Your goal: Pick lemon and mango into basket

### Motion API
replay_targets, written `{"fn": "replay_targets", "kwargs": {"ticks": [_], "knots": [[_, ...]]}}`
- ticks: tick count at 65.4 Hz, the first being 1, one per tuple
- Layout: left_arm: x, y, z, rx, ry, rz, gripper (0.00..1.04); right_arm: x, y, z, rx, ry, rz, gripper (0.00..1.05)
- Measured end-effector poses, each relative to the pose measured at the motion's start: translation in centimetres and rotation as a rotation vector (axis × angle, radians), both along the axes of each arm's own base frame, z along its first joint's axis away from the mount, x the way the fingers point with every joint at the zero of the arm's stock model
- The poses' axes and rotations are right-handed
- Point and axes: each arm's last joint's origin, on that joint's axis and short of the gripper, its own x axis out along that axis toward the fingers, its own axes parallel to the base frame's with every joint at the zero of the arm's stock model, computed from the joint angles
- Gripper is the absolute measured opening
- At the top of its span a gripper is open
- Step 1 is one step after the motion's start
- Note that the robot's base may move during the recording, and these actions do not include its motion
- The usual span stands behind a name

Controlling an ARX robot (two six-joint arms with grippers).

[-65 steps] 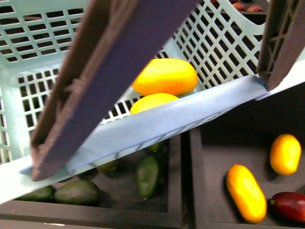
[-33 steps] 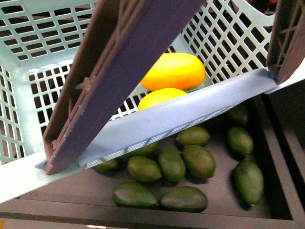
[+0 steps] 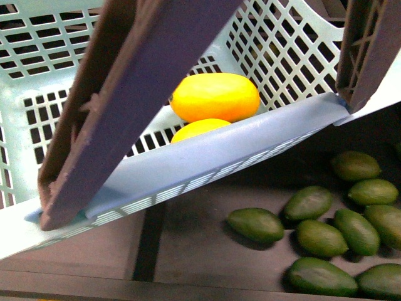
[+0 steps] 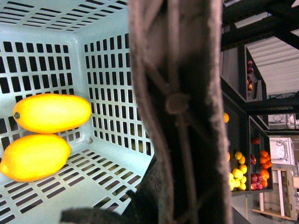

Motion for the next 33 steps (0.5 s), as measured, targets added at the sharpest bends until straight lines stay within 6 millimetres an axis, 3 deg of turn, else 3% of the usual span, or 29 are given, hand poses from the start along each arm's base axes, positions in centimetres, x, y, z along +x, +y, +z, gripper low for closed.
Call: {"fn": "replay_targets", "kwargs": {"ticks": [28, 33], "knots": [[0.21, 0.48, 0.11, 0.026, -0.024, 0.035, 0.04, -0.01, -0.02, 0.0, 0.0, -0.001, 0.0, 0.96], [0.36, 0.09, 0.0, 0.045, -0.001, 0.227, 0.04, 0.0, -0.03, 0.0, 0.0, -0.001, -0.003, 0.96]]}}
